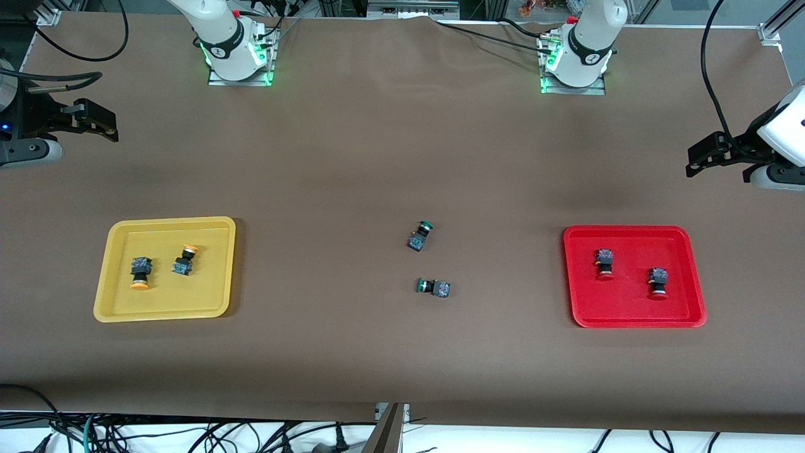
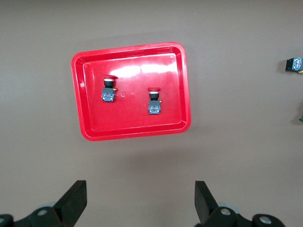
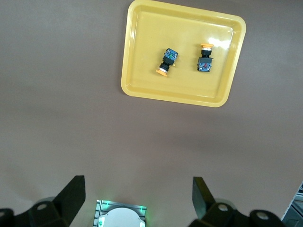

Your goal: Place red and yellow buttons in trays

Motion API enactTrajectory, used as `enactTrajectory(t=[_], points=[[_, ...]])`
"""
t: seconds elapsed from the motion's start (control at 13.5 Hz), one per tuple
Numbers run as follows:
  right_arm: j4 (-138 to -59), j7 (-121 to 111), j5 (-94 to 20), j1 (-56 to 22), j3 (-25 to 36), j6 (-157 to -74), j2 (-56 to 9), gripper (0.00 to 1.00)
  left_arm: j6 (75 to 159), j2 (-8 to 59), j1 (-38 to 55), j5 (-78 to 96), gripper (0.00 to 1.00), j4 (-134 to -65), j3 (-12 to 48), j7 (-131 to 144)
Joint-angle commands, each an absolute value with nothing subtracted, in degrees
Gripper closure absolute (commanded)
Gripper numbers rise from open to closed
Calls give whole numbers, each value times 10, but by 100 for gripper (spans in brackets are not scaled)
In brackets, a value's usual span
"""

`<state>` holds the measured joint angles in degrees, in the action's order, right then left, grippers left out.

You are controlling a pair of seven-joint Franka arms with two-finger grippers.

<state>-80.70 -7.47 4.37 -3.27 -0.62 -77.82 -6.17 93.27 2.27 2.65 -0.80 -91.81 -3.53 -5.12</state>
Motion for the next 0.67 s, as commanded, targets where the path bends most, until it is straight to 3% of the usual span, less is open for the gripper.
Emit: enactTrajectory(t=[0.0,0.59], points=[[-802,-69,50,-27,-14,-778,-62,0,915,13,33,10,0,-916,-45,-46],[-802,-71,50,-27,-14,-788,-62,0,904,16,36,10,0,-915,-44,-47]])
